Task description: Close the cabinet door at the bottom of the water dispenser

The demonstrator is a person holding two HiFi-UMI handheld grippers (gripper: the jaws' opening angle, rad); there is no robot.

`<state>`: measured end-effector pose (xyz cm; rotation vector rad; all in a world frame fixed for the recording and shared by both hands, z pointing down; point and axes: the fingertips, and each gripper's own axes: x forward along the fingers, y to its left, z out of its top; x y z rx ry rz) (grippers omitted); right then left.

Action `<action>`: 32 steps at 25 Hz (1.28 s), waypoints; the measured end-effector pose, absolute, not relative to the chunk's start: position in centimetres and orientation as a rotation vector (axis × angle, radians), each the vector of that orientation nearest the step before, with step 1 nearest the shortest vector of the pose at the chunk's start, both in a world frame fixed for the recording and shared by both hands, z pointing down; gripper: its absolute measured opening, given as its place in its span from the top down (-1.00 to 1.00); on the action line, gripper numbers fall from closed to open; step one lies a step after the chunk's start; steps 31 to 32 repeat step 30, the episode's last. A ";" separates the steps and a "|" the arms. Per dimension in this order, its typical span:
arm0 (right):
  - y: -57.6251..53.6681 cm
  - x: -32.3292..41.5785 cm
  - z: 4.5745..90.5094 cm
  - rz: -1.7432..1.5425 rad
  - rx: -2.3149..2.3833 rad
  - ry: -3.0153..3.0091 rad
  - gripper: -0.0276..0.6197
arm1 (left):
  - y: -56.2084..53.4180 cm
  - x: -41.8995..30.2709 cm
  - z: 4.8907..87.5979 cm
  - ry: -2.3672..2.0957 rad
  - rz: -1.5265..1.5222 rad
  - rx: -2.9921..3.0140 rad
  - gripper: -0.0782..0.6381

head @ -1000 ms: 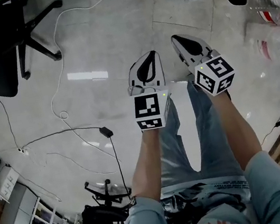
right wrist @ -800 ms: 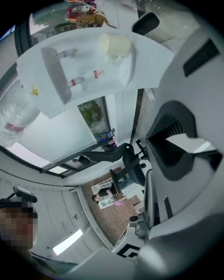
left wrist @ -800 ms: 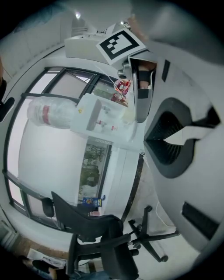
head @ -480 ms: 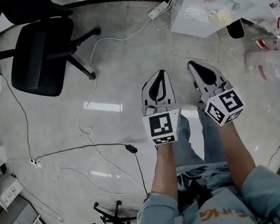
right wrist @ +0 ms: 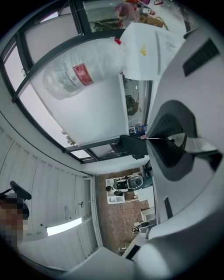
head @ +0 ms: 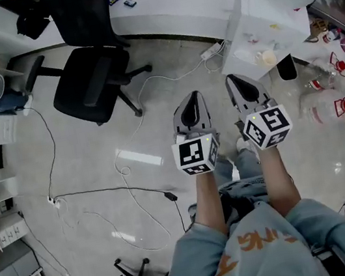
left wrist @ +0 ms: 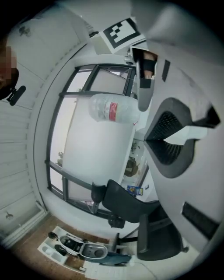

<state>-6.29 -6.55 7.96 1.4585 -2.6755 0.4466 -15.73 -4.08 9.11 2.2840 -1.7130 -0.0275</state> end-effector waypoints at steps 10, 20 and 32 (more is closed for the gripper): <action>-7.7 -10.7 -3.9 0.038 1.354 -2.807 0.82 | -5.8 -19.1 -3.4 -1.892 -0.106 2.461 0.75; -8.1 -13.2 -6.3 -0.050 1.334 -2.837 0.82 | -6.4 -21.9 -6.2 -1.994 -0.044 2.503 0.75; -8.6 -15.0 -6.4 -0.063 1.296 -2.854 0.82 | -6.7 -23.4 -6.3 -2.035 -0.002 2.489 0.75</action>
